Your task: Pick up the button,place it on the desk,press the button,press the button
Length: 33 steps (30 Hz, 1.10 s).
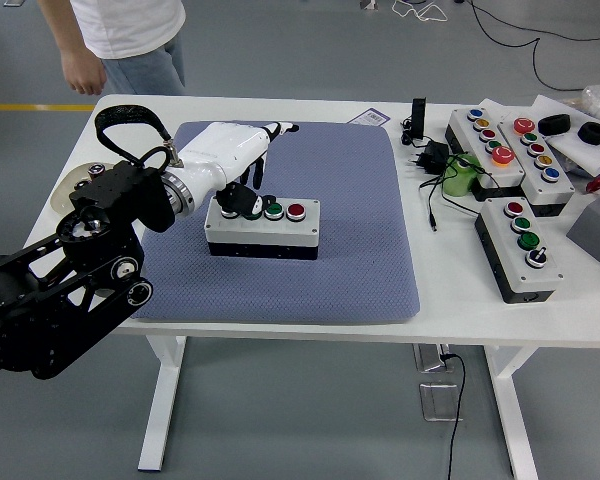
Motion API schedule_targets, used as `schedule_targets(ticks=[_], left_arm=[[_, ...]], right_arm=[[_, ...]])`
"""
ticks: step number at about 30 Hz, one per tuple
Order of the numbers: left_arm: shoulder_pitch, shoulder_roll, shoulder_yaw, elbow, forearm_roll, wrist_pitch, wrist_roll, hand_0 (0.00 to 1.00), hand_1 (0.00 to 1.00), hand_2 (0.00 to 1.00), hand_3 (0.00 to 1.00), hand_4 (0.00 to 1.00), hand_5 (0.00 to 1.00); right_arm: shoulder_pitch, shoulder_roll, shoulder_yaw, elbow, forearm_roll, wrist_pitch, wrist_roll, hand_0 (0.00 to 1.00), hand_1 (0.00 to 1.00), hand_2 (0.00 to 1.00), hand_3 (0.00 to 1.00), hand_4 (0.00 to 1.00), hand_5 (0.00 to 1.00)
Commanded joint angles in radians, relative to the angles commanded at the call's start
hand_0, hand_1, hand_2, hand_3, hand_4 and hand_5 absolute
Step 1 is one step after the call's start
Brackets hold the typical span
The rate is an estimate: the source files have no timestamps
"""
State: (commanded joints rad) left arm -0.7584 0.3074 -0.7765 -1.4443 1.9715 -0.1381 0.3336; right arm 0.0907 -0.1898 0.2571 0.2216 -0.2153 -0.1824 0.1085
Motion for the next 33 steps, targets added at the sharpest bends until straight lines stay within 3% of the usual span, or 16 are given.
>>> schedule_targets(ticks=[1,6,7,13,26,33], left_arm=[[-0.002,-0.002,0.007,0.003,-0.004,-0.005,0.001,0.034,0.002,0.036,0.854,0.607,0.002],[-0.020,-0.011,0.054,0.032,-0.028,-0.041,0.015,0.034,0.002,0.036,0.854,0.607,0.002],[-0.023,-0.012,0.059,0.037,-0.029,-0.045,0.015,0.037,0.002,0.020,0.841,0.487,0.002],[-0.039,-0.021,0.096,0.069,-0.052,-0.060,0.013,0.042,0.002,0.019,0.839,0.476,0.002],[-0.063,-0.053,0.142,0.170,-0.047,-0.042,0.009,0.048,0.002,0.024,0.847,0.477,0.002],[-0.068,-0.057,0.163,0.204,-0.056,-0.046,0.006,0.051,0.002,0.025,0.849,0.478,0.002]], right_arm=[[0.000,0.000,0.000,0.000,-0.001,0.000,0.000,0.730,0.697,0.745,0.694,0.455,0.291],[0.001,0.000,0.000,0.000,-0.001,-0.001,0.000,0.730,0.697,0.745,0.694,0.455,0.291],[0.001,0.000,0.000,0.000,-0.001,-0.001,0.000,0.729,0.696,0.745,0.694,0.454,0.290],[0.001,-0.001,0.000,0.001,-0.002,-0.001,0.000,0.729,0.697,0.745,0.694,0.454,0.289],[0.001,-0.002,0.000,0.001,-0.005,-0.001,0.001,0.730,0.697,0.745,0.694,0.453,0.289],[0.001,-0.002,-0.002,0.001,-0.004,-0.001,0.000,0.730,0.697,0.745,0.694,0.453,0.290]])
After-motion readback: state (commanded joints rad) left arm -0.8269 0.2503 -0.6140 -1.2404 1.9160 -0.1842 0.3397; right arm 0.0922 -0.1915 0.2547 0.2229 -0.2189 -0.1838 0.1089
